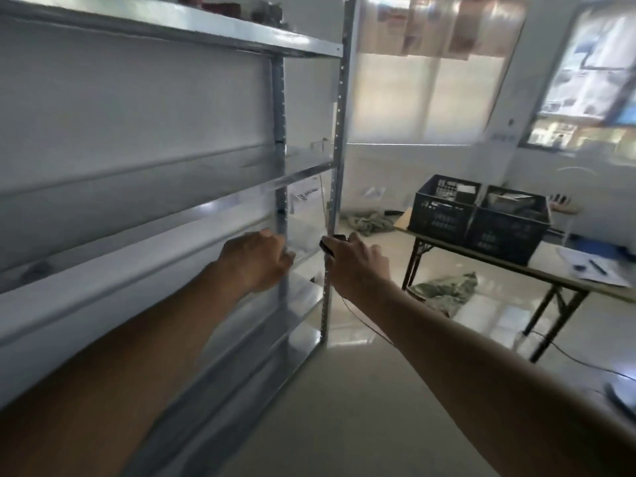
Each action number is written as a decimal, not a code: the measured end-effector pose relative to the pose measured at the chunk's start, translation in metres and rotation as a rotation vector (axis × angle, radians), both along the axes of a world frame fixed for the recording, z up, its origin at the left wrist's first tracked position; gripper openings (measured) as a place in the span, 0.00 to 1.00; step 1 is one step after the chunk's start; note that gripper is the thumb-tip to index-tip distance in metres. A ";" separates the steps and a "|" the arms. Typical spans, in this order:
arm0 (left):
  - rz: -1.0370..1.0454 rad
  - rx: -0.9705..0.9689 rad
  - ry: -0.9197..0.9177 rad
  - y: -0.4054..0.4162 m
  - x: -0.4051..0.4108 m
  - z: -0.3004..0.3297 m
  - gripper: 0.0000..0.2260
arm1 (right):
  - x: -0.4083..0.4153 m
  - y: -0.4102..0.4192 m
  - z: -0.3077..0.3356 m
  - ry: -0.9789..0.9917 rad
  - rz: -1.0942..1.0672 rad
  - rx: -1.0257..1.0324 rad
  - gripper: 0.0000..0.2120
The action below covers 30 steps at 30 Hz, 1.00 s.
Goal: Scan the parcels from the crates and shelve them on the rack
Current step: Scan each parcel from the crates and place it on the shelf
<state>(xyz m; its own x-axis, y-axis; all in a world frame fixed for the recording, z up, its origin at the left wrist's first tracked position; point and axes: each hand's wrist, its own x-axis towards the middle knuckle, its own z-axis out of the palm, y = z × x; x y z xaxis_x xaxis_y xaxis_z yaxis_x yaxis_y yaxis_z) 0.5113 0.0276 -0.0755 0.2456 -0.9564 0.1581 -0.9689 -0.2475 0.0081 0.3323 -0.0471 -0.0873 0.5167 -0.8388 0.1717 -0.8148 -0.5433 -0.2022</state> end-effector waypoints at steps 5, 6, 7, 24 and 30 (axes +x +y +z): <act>-0.161 0.022 0.019 -0.098 -0.064 -0.013 0.25 | -0.069 -0.067 -0.017 -0.012 -0.149 0.009 0.18; -0.193 0.035 0.016 -0.118 -0.076 -0.016 0.25 | -0.080 -0.083 -0.022 -0.019 -0.181 0.011 0.17; -0.221 0.045 0.009 -0.139 -0.086 -0.020 0.25 | -0.091 -0.098 -0.027 -0.029 -0.214 0.017 0.17; -0.562 0.152 0.040 -0.491 -0.180 -0.060 0.26 | -0.189 -0.379 -0.057 -0.061 -0.600 0.129 0.18; -0.651 0.116 0.062 -0.601 -0.218 -0.055 0.23 | -0.219 -0.483 -0.061 -0.074 -0.632 0.132 0.22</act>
